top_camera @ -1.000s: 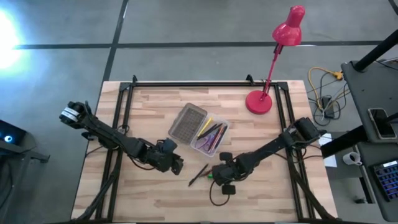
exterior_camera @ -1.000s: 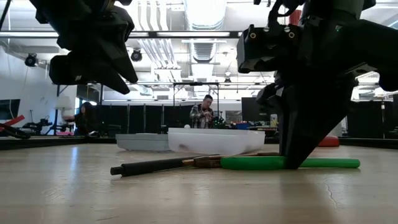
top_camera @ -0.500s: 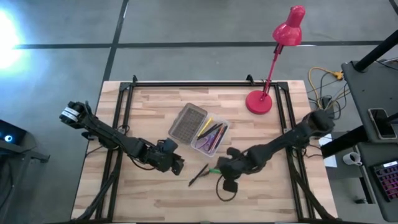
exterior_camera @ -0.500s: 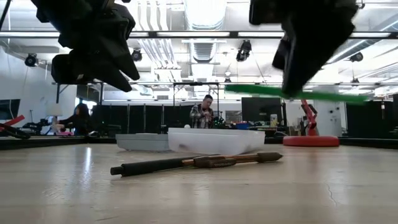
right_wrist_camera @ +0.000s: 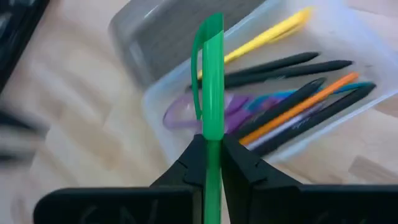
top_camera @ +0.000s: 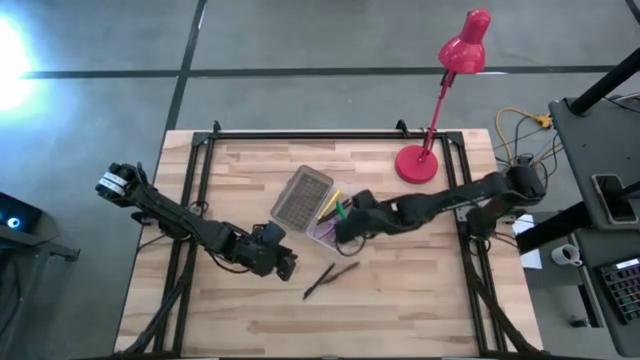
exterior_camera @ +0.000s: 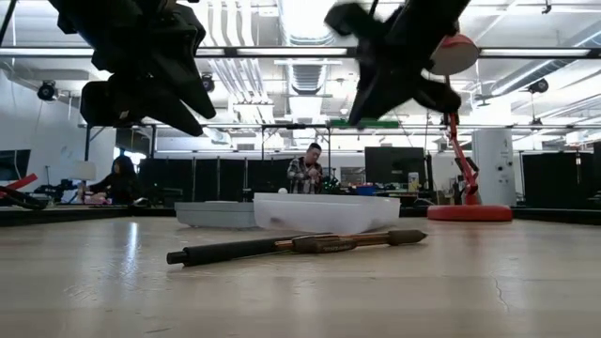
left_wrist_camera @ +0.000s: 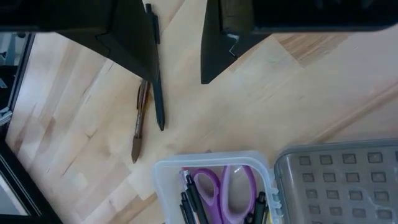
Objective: Pick & place school supplies into a supply box
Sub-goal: Put the green pen into the gray supply box, then put the black pen into the gray supply box
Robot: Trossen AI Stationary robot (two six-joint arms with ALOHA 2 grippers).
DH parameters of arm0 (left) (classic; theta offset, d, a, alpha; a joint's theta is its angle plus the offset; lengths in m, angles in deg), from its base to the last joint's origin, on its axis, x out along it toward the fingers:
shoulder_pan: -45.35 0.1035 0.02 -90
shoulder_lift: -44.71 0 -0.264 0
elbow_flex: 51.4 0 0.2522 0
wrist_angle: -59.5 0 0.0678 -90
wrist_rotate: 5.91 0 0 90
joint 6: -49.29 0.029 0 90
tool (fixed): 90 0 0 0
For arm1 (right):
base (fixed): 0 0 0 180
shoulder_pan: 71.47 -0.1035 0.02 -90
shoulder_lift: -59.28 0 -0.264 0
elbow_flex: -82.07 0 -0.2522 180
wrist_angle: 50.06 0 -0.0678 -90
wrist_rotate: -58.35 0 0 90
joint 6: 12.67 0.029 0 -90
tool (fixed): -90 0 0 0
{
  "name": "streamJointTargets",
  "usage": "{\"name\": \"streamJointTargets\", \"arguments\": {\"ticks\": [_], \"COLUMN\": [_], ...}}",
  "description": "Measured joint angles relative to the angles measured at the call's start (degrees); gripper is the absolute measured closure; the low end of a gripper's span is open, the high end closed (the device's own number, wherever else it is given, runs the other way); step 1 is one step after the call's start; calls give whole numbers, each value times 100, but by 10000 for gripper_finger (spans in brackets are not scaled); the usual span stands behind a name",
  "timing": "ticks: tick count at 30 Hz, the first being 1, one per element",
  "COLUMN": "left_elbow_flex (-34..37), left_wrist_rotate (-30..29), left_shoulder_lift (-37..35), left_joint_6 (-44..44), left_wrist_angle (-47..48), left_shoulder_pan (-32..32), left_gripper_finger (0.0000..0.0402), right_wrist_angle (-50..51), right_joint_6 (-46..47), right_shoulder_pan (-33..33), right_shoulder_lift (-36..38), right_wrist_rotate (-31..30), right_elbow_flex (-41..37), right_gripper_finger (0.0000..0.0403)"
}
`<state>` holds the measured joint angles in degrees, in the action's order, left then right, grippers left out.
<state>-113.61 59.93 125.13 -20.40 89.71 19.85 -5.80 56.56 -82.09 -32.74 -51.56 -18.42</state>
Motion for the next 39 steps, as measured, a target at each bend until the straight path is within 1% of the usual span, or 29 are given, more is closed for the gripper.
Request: {"name": "streamJointTargets", "arguments": {"ticks": [3,5,7,9,11,13,19,23,27,31,34,36,39], "left_elbow_flex": [0,0,0,0,0,0,-4,-4,-4,-4,-4,-5,-7], "left_wrist_rotate": [-19,-24,-28,-33,-57,-99,-141,-140,-138,-138,-133,-106,1], "left_shoulder_lift": [0,0,0,0,0,0,0,-2,4,43,92,169,362], "left_joint_6": [-7,-7,-7,-7,-9,-9,-11,-11,-11,-11,-11,-10,15], "left_wrist_angle": [0,-38,-46,-57,-77,-94,-174,-216,-257,-299,-383,-518,-608], "left_shoulder_pan": [0,0,0,0,0,0,-29,-78,-85,-85,-114,-126,-184], "left_gripper_finger": [297,297,297,297,297,297,297,297,297,297,297,297,297], "right_wrist_angle": [-81,-96,-159,-528,-996,-1295,-1141,-1105,-1080,-1141,-1210,-1187,-1078], "right_joint_6": [759,1647,2758,3543,3851,3920,4150,3432,3189,2912,1880,854,-827], "right_shoulder_pan": [139,173,188,220,256,327,477,459,473,462,415,330,135], "right_shoulder_lift": [-175,-296,-442,-578,-669,-791,-925,-881,-844,-822,-730,-631,-424], "right_wrist_rotate": [-234,-456,-695,-751,-703,-602,-555,-581,-705,-685,-683,-675,-336], "right_elbow_flex": [-4,-33,-119,-251,-384,-453,-480,-461,-423,-417,-416,-416,-414], "right_gripper_finger": [385,384,380,373,365,359,354,336,297,254,230,219,210]}}
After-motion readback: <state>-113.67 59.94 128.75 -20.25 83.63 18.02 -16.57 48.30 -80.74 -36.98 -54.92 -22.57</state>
